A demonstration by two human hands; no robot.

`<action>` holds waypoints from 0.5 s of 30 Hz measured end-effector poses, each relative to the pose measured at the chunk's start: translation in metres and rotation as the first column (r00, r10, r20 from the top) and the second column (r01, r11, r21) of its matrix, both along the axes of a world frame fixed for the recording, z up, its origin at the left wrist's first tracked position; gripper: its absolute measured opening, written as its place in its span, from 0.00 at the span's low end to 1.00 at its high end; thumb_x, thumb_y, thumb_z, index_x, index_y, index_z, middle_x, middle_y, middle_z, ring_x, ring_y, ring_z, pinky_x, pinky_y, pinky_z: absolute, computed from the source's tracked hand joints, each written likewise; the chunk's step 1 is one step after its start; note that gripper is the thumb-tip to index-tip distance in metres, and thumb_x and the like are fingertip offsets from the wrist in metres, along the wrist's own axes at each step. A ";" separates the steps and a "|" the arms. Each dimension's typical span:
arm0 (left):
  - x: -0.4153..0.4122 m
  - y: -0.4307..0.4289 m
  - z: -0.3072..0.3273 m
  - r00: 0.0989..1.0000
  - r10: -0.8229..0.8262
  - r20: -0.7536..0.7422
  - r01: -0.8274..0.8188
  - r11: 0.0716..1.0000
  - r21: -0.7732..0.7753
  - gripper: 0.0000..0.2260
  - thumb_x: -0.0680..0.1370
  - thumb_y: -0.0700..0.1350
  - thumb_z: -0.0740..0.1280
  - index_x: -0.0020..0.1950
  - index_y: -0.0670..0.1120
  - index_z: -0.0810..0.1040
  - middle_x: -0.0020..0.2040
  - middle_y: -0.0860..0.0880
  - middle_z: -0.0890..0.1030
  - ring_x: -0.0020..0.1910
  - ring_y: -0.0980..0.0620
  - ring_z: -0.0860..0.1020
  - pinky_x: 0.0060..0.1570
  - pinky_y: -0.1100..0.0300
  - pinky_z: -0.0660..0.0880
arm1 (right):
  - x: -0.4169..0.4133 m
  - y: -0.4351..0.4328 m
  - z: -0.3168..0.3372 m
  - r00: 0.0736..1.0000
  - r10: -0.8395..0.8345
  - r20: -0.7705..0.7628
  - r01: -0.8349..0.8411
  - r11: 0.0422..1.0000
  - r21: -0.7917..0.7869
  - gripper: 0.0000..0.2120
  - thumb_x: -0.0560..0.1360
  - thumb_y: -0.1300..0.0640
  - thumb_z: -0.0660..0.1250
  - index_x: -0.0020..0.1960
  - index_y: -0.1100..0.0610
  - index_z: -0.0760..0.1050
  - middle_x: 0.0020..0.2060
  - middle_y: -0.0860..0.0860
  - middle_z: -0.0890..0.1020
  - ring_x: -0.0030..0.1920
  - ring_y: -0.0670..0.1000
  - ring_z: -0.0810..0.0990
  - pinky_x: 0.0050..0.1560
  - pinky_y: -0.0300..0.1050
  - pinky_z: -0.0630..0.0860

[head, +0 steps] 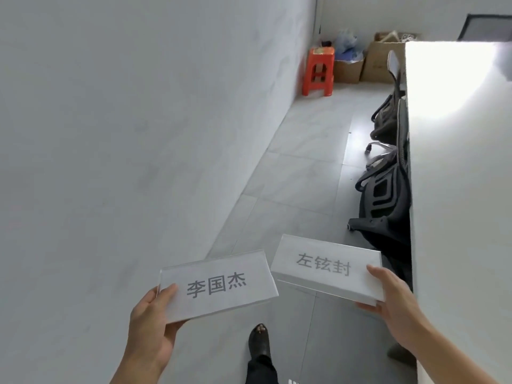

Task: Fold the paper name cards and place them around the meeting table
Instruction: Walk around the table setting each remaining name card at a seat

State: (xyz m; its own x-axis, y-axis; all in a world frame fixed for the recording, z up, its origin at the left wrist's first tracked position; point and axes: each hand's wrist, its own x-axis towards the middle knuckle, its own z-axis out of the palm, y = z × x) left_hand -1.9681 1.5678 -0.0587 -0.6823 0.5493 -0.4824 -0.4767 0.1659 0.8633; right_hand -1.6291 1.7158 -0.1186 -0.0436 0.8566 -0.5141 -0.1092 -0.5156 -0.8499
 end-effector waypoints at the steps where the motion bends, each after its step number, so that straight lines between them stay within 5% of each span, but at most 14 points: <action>1: -0.012 0.028 0.000 1.000 -0.018 0.004 0.018 1.000 0.012 0.04 0.77 0.37 0.64 0.47 0.42 0.78 0.43 0.42 0.82 0.43 0.45 0.80 0.37 0.54 0.81 | -0.005 0.018 -0.002 0.999 -0.037 0.007 0.037 0.999 0.003 0.10 0.76 0.53 0.63 0.52 0.57 0.78 0.57 0.63 0.80 0.51 0.60 0.79 0.49 0.59 0.80; 8: -0.055 0.228 0.024 0.955 -0.296 0.002 0.295 0.955 0.022 0.04 0.77 0.36 0.64 0.46 0.42 0.78 0.42 0.42 0.82 0.41 0.45 0.79 0.29 0.57 0.81 | -0.030 0.118 0.030 0.965 -0.263 -0.006 0.263 0.963 0.054 0.11 0.77 0.54 0.62 0.54 0.58 0.77 0.56 0.63 0.80 0.52 0.61 0.79 0.51 0.61 0.78; 15: -0.003 0.398 0.021 0.829 -0.558 0.034 0.558 0.830 0.028 0.05 0.76 0.36 0.65 0.51 0.41 0.78 0.45 0.43 0.83 0.43 0.46 0.80 0.31 0.57 0.82 | 0.004 0.174 0.041 0.871 -0.490 -0.030 0.490 0.869 0.063 0.14 0.74 0.49 0.64 0.56 0.55 0.78 0.52 0.57 0.84 0.52 0.59 0.81 0.55 0.63 0.77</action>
